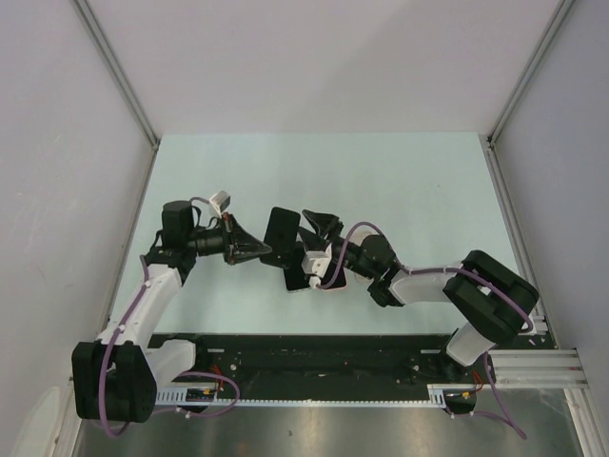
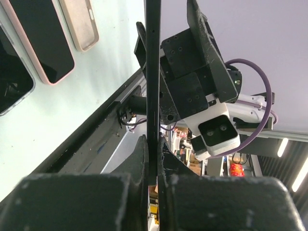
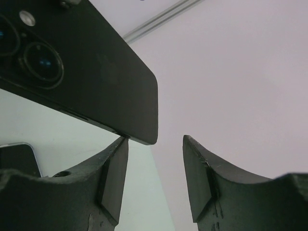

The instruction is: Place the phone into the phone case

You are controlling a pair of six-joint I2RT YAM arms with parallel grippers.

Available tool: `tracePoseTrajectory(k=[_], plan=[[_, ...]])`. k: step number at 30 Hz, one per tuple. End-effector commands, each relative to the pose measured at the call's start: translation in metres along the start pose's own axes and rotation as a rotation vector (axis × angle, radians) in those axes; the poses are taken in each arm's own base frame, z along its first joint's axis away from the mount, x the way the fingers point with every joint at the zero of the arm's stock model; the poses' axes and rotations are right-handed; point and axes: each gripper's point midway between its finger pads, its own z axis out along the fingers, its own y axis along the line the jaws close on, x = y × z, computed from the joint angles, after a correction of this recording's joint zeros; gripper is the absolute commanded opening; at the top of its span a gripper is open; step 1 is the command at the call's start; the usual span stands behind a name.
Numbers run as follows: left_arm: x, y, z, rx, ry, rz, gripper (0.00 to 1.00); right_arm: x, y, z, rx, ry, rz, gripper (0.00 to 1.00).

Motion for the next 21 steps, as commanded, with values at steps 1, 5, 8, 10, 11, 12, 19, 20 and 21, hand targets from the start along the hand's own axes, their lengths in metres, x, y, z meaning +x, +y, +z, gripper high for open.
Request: tracePoseTrajectory(k=[1,5,8,10,11,12,19,20,21], plan=[[0.014,-0.016,-0.006,0.071,0.061,0.011,0.0,-0.033,-0.034,0.006,0.08,-0.07,-0.138,0.52],[0.018,-0.012,-0.006,0.077,0.072,-0.026,0.0,-0.043,-0.023,0.012,0.033,-0.087,-0.184,0.48],[0.02,-0.014,-0.007,0.085,0.076,-0.022,0.0,-0.044,-0.02,0.013,0.021,-0.086,-0.201,0.45],[0.021,-0.015,-0.007,0.087,0.077,-0.026,0.0,-0.047,-0.018,0.014,0.019,-0.087,-0.217,0.39],[0.021,-0.014,-0.007,0.086,0.076,-0.027,0.0,-0.048,-0.017,0.016,0.014,-0.09,-0.219,0.37],[0.02,-0.015,-0.007,0.087,0.075,-0.026,0.0,-0.051,-0.016,0.016,0.01,-0.098,-0.222,0.33],[0.018,-0.019,-0.007,0.095,0.063,-0.034,0.13,-0.061,-0.006,0.02,-0.016,-0.121,-0.234,0.1],[0.017,-0.02,-0.007,0.094,0.058,-0.03,0.18,-0.061,-0.004,0.021,-0.017,-0.119,-0.226,0.04],[0.015,-0.02,-0.007,0.09,0.049,-0.024,0.32,-0.061,-0.004,0.021,-0.014,-0.119,-0.22,0.02]])
